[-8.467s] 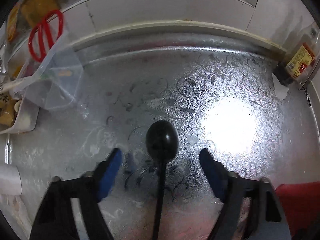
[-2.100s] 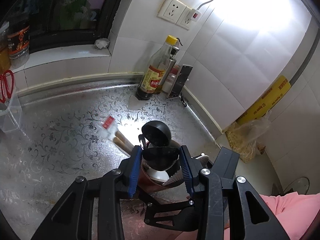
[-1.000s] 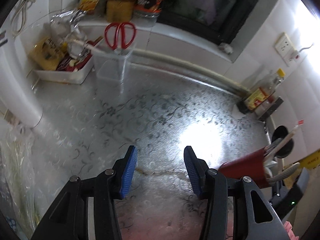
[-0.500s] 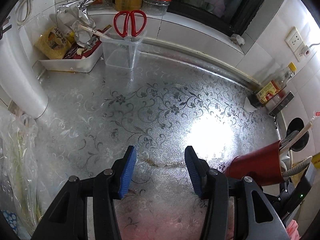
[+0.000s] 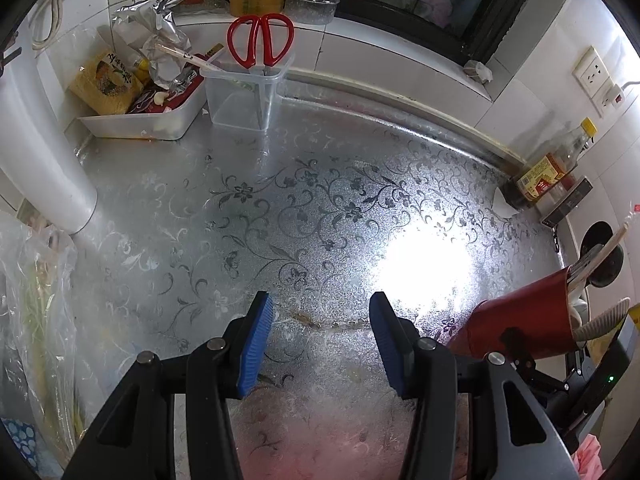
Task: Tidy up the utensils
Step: 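Lower the red container onto the counter and open the right tool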
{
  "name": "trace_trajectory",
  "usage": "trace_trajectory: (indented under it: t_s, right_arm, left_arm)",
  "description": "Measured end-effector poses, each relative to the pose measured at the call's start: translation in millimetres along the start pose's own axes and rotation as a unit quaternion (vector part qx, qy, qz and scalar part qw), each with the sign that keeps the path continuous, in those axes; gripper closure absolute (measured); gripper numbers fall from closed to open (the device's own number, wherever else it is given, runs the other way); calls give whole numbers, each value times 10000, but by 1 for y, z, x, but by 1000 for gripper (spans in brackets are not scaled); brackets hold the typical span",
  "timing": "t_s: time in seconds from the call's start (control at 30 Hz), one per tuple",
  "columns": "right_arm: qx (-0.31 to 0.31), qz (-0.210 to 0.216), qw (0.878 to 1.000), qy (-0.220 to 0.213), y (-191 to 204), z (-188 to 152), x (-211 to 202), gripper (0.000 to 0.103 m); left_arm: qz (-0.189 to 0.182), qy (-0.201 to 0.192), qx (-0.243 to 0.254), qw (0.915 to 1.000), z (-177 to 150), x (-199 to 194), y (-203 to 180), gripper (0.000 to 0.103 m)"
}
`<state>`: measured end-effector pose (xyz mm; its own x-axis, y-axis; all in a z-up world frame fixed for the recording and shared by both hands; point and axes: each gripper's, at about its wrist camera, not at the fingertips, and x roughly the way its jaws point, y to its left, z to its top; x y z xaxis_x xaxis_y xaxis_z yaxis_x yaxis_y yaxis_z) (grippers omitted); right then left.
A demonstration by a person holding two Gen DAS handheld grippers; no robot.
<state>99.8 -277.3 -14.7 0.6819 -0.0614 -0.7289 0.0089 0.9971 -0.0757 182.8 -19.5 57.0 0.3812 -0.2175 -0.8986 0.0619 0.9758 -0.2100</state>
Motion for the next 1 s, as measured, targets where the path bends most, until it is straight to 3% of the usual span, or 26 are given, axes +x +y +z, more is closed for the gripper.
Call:
trace_trajectory:
  t_s: [0.2,0.3,0.77,1.0]
  right_arm:
    - [-3,81,10000,10,9,0,5,11]
    - [32,149,9999,-2,7,1,6,10]
    - [-90,498,9986,-137,6,-10,-2,5]
    - [-76,684,9974,-215,-5,-18,-11,0]
  left_arm:
    - [31,112,83,9999,-6,5,-6,51]
    - [50,140,114,9998,-12,7,-10,17]
    - [155,207,123,9996,-41,14,-34,16]
    - [434,-137,-94,9989,-50,10,-42,9]
